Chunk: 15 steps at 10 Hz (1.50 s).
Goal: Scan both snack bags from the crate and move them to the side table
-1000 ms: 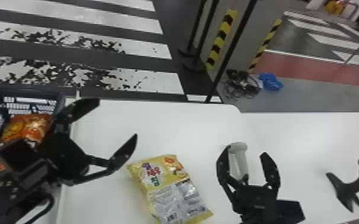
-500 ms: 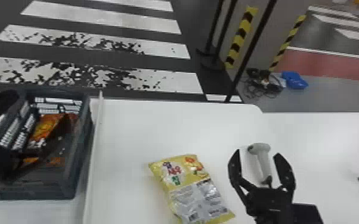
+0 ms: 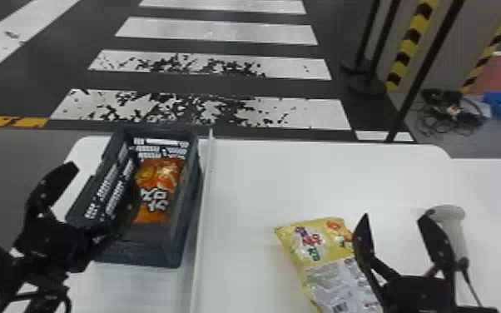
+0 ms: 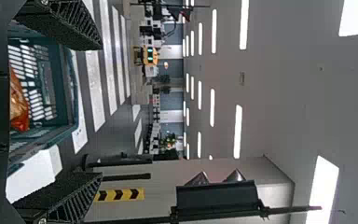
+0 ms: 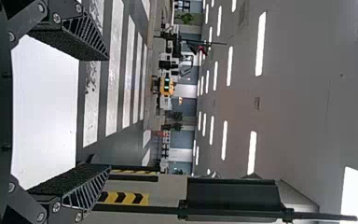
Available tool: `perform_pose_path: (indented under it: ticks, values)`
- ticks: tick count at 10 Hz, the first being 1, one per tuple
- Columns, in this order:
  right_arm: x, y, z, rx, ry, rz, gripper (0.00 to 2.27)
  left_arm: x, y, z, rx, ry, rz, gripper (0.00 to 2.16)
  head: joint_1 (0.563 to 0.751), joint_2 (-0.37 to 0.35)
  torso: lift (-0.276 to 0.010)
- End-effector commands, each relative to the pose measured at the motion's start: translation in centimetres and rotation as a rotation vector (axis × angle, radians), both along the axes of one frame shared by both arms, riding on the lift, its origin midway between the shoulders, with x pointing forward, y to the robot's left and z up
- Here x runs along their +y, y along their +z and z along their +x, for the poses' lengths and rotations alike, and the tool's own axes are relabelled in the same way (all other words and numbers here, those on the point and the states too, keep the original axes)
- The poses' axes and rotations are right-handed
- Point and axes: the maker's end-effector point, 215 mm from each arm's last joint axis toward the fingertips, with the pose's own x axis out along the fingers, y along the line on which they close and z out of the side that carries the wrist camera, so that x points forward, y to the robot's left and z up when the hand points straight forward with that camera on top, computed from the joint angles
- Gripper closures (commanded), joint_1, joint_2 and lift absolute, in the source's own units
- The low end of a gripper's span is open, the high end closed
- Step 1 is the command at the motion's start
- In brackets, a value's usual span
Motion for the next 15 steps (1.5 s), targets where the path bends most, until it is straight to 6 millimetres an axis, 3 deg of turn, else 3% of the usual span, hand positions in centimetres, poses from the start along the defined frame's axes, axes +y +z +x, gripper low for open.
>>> perform_pose_path:
  ticks: [1, 5, 7, 9, 11, 13, 15]
  values:
    - [1.9, -0.5, 0.0, 0.017, 0.033, -0.001, 0.21, 1.5, -2.4, -0.2, 0.064, 0.046, -0.011, 0.03, 0.695, 0.000, -0.099]
    - [5.3, -1.4, 0.0, 0.052, 0.129, -0.004, 0.29, 2.7, -8.0, -0.2, 0.260, 0.116, -0.011, 0.04, 0.695, 0.111, -0.099]
    - [6.9, -2.5, 0.0, 0.090, 0.174, -0.023, 0.81, 2.7, -9.6, -0.4, 0.315, 0.132, -0.008, 0.04, 0.695, 0.131, -0.099]
    - [8.8, -4.7, 0.1, 0.176, 0.211, -0.081, 1.83, 2.7, -9.8, -0.4, 0.320, 0.131, -0.008, 0.04, 0.695, 0.154, -0.099]
    - [9.9, -8.3, 0.0, 0.312, 0.239, -0.144, 2.15, 2.6, -10.3, -0.6, 0.331, 0.128, -0.006, 0.04, 0.695, 0.174, -0.099]
    - [11.5, -11.1, -0.3, 0.417, 0.300, -0.189, 2.24, 2.5, -10.6, -0.7, 0.336, 0.125, -0.007, 0.04, 0.695, 0.193, -0.099]
    - [13.9, -11.7, -0.6, 0.443, 0.345, -0.205, 2.24, 2.5, -10.6, -0.7, 0.338, 0.122, -0.007, 0.04, 0.695, 0.217, -0.099]
